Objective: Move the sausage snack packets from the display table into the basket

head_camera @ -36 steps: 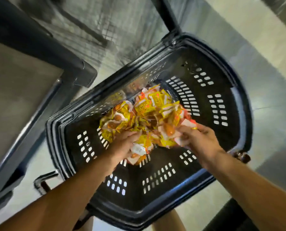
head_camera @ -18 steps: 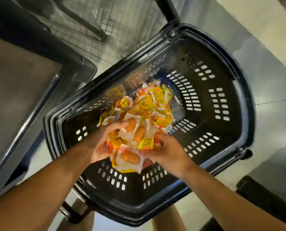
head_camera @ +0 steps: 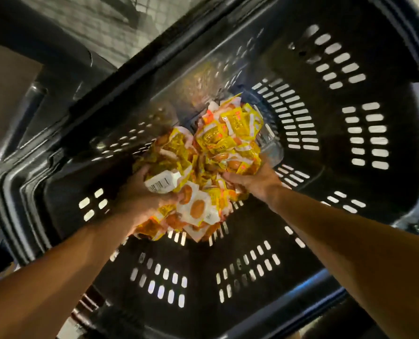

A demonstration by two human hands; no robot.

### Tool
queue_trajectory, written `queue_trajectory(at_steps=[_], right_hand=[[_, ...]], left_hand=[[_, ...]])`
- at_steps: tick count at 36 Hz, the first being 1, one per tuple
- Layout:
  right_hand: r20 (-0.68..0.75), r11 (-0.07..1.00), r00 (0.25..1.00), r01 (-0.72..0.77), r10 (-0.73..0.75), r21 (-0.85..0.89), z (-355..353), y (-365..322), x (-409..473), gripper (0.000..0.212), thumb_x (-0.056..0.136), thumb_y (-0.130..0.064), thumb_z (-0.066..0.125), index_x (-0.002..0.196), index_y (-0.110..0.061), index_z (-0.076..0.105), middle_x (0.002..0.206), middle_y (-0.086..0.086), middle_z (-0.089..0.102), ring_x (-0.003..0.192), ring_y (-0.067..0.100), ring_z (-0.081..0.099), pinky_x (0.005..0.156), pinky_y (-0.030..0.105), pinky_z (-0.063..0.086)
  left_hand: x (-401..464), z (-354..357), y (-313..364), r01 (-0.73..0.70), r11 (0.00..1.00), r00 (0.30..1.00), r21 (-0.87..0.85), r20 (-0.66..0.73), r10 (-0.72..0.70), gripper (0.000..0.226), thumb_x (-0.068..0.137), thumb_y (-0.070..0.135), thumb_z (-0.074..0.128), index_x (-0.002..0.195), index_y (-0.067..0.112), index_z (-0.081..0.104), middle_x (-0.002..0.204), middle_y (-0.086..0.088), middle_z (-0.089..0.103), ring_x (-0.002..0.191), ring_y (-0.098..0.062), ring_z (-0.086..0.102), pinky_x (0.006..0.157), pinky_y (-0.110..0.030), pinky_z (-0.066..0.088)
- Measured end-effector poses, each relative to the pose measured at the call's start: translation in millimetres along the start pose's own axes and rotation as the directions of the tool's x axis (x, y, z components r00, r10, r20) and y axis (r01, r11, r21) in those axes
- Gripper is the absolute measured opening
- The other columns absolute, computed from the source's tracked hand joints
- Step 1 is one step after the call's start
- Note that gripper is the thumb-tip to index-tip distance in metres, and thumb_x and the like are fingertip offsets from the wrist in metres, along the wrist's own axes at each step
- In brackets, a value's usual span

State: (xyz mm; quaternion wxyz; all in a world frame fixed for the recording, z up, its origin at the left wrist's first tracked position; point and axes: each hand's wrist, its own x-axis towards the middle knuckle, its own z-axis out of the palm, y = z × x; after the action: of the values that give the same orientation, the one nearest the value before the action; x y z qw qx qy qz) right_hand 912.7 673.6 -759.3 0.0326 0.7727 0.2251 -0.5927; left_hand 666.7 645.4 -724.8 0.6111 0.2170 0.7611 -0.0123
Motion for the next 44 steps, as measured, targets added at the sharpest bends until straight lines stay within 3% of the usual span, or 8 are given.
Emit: queue_trajectory(at_steps=[4, 9, 14, 20, 27, 32, 38, 44], right_hand=[[-0.068, 0.999, 0.998, -0.007, 0.004, -0.041, 27, 10, 26, 0.133, 0.063, -0.041, 0.095, 0.16, -0.025, 0.005, 0.164, 0.01, 0.019, 0.151, 0.036, 0.023, 0.121, 0.056, 0.029], [-0.15, 0.985, 0.987, 0.039, -0.065, -0.168, 21, 23, 39, 0.126, 0.052, -0.059, 0.094, 0.152, -0.021, 0.026, 0.155, 0.01, 0.034, 0.143, 0.032, 0.037, 0.115, 0.053, 0.039], [-0.158, 0.961, 0.977, 0.1, -0.144, -0.256, 0, 28, 31, 0.085, 0.071, -0.045, 0.089, 0.137, -0.016, 0.044, 0.134, 0.009, 0.059, 0.126, 0.03, 0.057, 0.106, 0.049, 0.049], [-0.132, 0.932, 0.984, 0.064, -0.118, -0.357, -7, 17, 1, 0.046, 0.093, -0.024, 0.068, 0.131, -0.015, 0.045, 0.124, 0.011, 0.063, 0.119, 0.033, 0.06, 0.105, 0.048, 0.049], [-0.015, 0.999, 0.999, -0.048, 0.048, 0.01, -26, -5, -50, 0.065, 0.096, -0.01, 0.065, 0.151, -0.018, 0.032, 0.143, 0.002, 0.051, 0.141, 0.032, 0.045, 0.113, 0.034, 0.038], [0.092, 0.974, 0.987, -0.143, 0.129, 0.176, -58, -4, -90, 0.037, 0.095, -0.001, 0.066, 0.124, -0.024, 0.059, 0.112, 0.007, 0.072, 0.092, 0.028, 0.075, 0.063, 0.04, 0.062], [0.166, 0.881, 0.983, -0.146, 0.078, 0.451, -78, -8, -146, 0.047, 0.086, -0.002, 0.077, 0.127, -0.019, 0.061, 0.117, 0.01, 0.073, 0.097, 0.033, 0.074, 0.076, 0.053, 0.063], [0.118, 0.846, 0.992, -0.027, -0.043, 0.532, -95, -24, -229, 0.058, 0.083, -0.015, 0.082, 0.136, -0.018, 0.058, 0.124, 0.01, 0.071, 0.107, 0.033, 0.071, 0.089, 0.054, 0.059]], left_hand=[[16, 8, -12, 0.028, 0.999, 0.998, 0.045, -0.051, -0.025, 0.124, 0.042, 0.056, 0.09, 0.151, 0.031, 0.037, 0.13, 0.001, 0.055, 0.128, -0.027, 0.051, 0.102, -0.048, 0.047], [28, 10, -15, 0.007, 0.997, 0.998, 0.073, -0.069, -0.002, 0.113, 0.051, 0.046, 0.093, 0.149, 0.03, 0.04, 0.137, 0.001, 0.053, 0.128, -0.025, 0.049, 0.09, -0.039, 0.043], [20, 8, -9, 0.001, 0.996, 1.0, 0.09, -0.019, 0.001, 0.113, 0.057, 0.036, 0.094, 0.153, 0.027, 0.035, 0.145, -0.006, 0.051, 0.133, -0.029, 0.049, 0.104, -0.047, 0.047], [-2, -4, -1, -0.004, 0.996, 1.0, 0.091, -0.011, 0.005, 0.107, 0.061, 0.022, 0.095, 0.152, 0.024, 0.038, 0.141, -0.004, 0.053, 0.123, -0.023, 0.051, 0.091, -0.037, 0.046], [-41, -28, 11, 0.026, 0.999, 0.997, 0.025, -0.07, -0.024, 0.109, 0.057, 0.025, 0.098, 0.15, 0.023, 0.04, 0.143, -0.008, 0.054, 0.127, -0.029, 0.054, 0.104, -0.048, 0.049], [-74, -41, 21, 0.014, 1.0, 0.997, -0.005, -0.079, -0.015, 0.101, 0.055, 0.022, 0.098, 0.143, 0.022, 0.048, 0.128, -0.01, 0.063, 0.117, -0.032, 0.061, 0.098, -0.054, 0.054], [-121, -51, 31, -0.04, 0.991, 0.991, -0.127, -0.131, 0.023, 0.078, 0.055, 0.017, 0.097, 0.123, 0.026, 0.059, 0.107, -0.001, 0.068, 0.105, -0.027, 0.066, 0.08, -0.038, 0.057], [-202, -68, 44, -0.073, 0.952, 0.983, -0.298, -0.183, 0.018, 0.092, 0.056, 0.022, 0.1, 0.137, 0.026, 0.056, 0.127, -0.01, 0.066, 0.114, -0.033, 0.065, 0.096, -0.055, 0.055]])
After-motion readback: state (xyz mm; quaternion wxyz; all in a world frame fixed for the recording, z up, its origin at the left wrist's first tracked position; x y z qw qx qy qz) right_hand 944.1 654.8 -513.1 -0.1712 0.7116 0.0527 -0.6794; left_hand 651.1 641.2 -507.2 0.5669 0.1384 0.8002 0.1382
